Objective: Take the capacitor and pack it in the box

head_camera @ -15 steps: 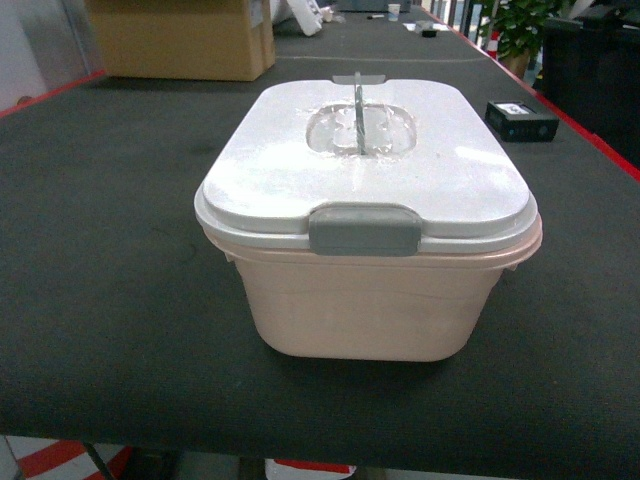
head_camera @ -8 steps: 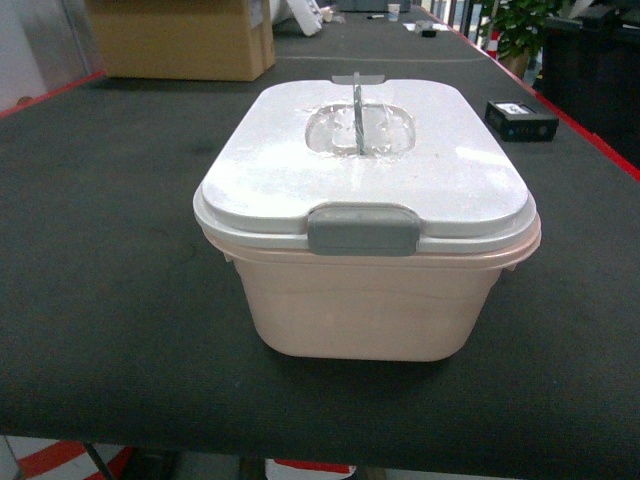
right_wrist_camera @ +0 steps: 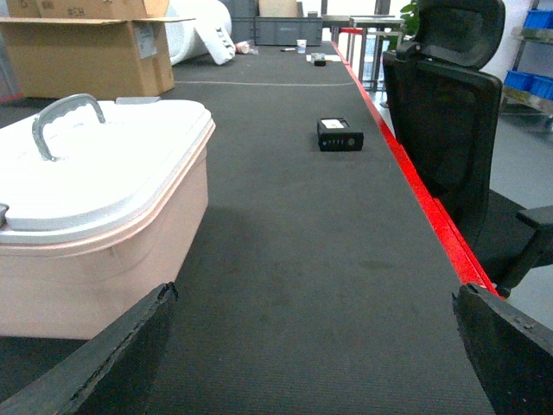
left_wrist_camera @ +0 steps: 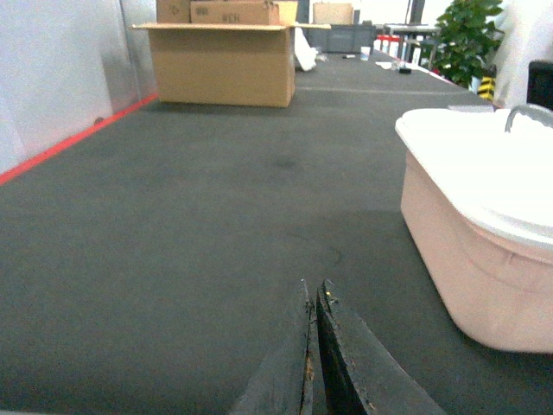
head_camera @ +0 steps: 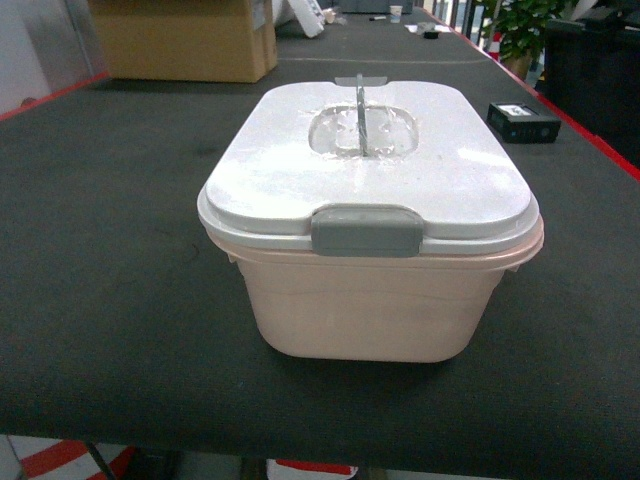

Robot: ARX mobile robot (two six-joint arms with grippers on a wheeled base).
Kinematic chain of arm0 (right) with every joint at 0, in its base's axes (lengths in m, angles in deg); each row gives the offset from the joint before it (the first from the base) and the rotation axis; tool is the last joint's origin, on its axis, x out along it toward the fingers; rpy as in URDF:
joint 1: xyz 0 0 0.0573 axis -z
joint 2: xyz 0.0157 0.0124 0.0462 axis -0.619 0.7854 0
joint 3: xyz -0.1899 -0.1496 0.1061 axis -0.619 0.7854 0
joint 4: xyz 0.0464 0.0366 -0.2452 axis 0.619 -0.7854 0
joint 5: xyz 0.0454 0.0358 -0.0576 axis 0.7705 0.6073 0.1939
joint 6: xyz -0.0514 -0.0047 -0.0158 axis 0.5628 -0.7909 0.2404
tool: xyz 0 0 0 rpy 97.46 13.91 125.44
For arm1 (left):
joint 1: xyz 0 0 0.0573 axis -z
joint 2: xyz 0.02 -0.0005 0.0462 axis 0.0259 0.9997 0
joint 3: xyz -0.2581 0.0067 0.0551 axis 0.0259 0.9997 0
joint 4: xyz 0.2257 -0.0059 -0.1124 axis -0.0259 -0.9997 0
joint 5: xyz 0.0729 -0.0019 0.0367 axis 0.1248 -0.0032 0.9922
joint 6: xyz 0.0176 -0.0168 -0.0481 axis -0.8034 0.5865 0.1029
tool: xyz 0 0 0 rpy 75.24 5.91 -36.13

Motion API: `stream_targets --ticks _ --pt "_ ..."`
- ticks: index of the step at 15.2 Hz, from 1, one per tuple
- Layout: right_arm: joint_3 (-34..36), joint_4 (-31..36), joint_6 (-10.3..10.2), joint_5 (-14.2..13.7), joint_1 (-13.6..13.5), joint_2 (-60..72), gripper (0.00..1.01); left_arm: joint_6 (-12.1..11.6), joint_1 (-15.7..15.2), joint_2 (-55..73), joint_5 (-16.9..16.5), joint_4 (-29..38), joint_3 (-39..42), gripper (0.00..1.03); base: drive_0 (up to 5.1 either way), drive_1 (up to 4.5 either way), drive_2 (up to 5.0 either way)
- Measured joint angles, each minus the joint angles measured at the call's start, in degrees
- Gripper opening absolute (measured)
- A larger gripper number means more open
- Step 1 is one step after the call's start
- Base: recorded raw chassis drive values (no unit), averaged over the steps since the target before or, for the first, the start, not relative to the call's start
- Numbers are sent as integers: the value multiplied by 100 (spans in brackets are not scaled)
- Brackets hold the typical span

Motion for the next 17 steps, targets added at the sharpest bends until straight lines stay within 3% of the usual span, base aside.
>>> stream_targets --ticks 4,5,8,10,15,17 --pt "0 -4 0 -4 0 -2 98 -2 -7 0 -15 -46 28 2 0 0 0" --pt "0 -7 0 -4 0 -2 98 0 -7 0 -15 -46 28 14 0 0 0" --pt "0 -7 0 -4 0 -2 98 0 -7 0 -15 -46 28 24 0 0 0" --pt "0 -7 0 -4 0 -2 98 0 -7 0 -15 -46 28 51 0 0 0" --pt "0 -7 0 -4 0 -2 98 -4 -7 0 -15 -46 28 100 0 0 0" --pt "0 -7 0 -4 0 -2 98 0 -7 0 -15 -46 28 98 0 0 0"
